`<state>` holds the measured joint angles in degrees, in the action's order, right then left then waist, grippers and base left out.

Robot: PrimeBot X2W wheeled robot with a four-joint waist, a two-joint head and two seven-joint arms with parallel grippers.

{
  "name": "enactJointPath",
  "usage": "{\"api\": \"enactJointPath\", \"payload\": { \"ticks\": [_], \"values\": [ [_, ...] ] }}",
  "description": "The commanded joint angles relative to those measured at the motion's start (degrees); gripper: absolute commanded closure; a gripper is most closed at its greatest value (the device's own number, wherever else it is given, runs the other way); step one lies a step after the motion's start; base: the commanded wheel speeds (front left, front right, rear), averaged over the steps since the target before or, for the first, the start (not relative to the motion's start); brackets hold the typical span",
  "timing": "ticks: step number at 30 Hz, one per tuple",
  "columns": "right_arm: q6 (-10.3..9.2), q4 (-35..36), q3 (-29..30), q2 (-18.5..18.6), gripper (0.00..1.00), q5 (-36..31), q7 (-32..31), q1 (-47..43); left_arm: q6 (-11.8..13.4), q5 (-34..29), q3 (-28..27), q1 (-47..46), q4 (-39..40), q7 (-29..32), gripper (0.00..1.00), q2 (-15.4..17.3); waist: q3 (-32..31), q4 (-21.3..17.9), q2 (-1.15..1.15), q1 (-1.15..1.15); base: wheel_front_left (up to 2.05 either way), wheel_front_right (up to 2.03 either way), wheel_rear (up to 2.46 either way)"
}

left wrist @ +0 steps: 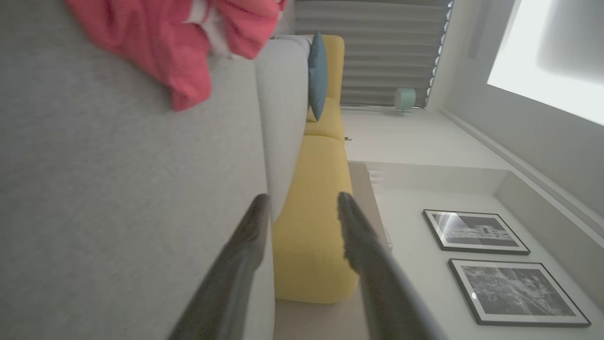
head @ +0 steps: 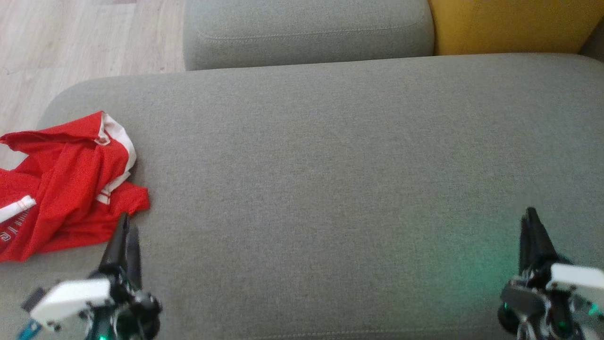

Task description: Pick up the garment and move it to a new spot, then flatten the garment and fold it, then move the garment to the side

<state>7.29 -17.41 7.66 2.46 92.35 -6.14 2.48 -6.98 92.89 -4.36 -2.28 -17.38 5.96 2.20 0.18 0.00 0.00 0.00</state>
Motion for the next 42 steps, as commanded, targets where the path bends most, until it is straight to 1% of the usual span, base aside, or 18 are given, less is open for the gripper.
{"api": "enactJointPath", "payload": {
  "ticks": [1, 11, 17, 28, 42],
  "values": [
    [0.0, 0.6, -0.1, 0.0, 0.0, 0.0, 0.1, 0.2, 0.0, -0.1, 0.1, -0.4, 0.5, -0.1, 0.0, 0.1, 0.0, 0.0, 0.0, 0.0, 0.0, 0.0, 0.0],
    [0.02, 1.9, -1.3, 0.3, 0.0, -1.0, 1.4, 0.1, -0.1, -1.4, 1.9, -1.2, 1.3, -1.7, 0.0, 0.2, 0.0, 0.0, 0.0, 0.0, 0.0, 0.0, 0.0],
    [0.03, 2.7, -2.4, 1.0, 0.0, -3.4, 2.6, 0.3, -0.1, -4.1, 2.7, -2.0, 1.9, -2.8, 0.0, 0.4, 0.0, -0.1, 0.0, 0.0, 0.0, 0.0, 0.0],
    [0.04, 4.7, -3.8, 2.3, 0.0, -13.3, 4.4, 1.1, -0.1, -14.1, 3.1, -3.0, 4.9, -4.6, 0.0, 0.3, -0.1, -0.1, 0.0, 0.0, 0.0, 0.0, 0.0],
    [0.07, 8.9, -5.1, 2.6, 0.0, -27.5, 4.2, 1.2, -0.1, -27.4, 4.7, -3.5, 7.1, -7.0, 0.0, 0.5, -0.3, -0.1, 0.0, 0.0, 0.0, 0.0, 0.0]
  ]
}}
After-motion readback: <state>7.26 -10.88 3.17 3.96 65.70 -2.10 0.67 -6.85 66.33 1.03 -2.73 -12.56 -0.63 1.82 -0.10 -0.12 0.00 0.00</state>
